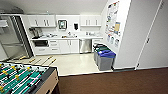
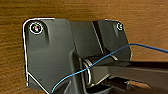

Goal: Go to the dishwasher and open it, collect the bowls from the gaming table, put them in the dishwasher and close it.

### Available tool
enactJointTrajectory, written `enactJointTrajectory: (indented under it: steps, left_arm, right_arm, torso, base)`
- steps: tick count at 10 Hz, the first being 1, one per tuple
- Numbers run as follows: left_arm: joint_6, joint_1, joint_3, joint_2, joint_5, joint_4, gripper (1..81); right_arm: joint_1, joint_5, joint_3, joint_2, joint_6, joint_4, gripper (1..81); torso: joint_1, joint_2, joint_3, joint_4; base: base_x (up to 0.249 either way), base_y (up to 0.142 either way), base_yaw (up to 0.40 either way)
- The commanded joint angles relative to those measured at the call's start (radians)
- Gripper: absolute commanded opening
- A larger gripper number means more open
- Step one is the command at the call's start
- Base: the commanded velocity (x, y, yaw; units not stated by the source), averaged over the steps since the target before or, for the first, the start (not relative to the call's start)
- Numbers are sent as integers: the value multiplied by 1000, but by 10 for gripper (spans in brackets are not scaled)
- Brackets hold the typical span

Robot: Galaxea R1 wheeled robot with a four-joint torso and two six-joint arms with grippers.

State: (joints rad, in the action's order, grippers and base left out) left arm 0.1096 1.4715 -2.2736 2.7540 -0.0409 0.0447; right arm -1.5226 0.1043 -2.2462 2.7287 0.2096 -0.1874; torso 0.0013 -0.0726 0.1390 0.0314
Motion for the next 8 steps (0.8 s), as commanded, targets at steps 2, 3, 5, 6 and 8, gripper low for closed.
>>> enactJointTrajectory:
  steps: [2,3,5,6,8]
  left_arm:
    - [7,-46,16,-17,56,7,811]
    - [7,-46,16,-14,56,7,811]
    - [7,-46,16,-11,56,7,811]
    - [7,-46,16,-10,56,7,811]
    - [7,-46,16,-11,56,7,811]
  right_arm:
    - [49,-47,11,-8,-2,-12,811]
    - [51,-47,8,-8,-2,-14,811]
    - [51,-47,8,-10,-2,-14,811]
    - [52,-47,7,-8,-2,-14,811]
    - [52,-47,5,-8,-2,-15,811]
  torso:
    - [0,0,0,0]
    - [0,0,0,0]
    - [0,0,0,0]
    - [0,0,0,0]
    - [0,0,0,0]
  base:
    - [191,0,0]
    - [191,0,0]
    - [191,0,0]
    - [192,0,0]
    - [191,0,0]
